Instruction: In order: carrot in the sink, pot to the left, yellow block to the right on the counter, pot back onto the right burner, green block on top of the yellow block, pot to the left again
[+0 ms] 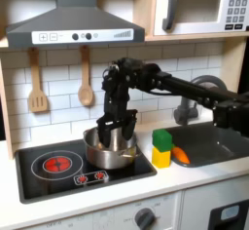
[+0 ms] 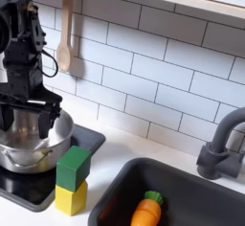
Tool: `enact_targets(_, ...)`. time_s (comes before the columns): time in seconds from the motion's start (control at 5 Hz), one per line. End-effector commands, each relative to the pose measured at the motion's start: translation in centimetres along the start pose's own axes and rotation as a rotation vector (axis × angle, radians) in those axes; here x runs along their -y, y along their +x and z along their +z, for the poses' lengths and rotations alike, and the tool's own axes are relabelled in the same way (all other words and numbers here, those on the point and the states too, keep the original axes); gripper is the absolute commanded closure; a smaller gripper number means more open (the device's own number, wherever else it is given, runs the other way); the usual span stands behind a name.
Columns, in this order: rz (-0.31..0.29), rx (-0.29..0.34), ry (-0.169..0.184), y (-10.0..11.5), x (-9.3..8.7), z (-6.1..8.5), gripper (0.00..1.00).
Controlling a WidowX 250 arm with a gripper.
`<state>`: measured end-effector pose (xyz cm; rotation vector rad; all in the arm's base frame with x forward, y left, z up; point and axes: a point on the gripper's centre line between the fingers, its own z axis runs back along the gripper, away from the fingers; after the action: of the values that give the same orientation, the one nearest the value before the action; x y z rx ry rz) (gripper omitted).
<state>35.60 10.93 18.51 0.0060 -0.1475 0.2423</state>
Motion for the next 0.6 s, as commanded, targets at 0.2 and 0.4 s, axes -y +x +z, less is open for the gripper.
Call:
enact_targets(0.2, -0.018, -0.020, 0.015, -0.3, -0.7, -1.4, 0.00)
enact_targets(0.4, -0.021, -0.035, 0.024, -0.8, -1.1, -2.2, 0.00)
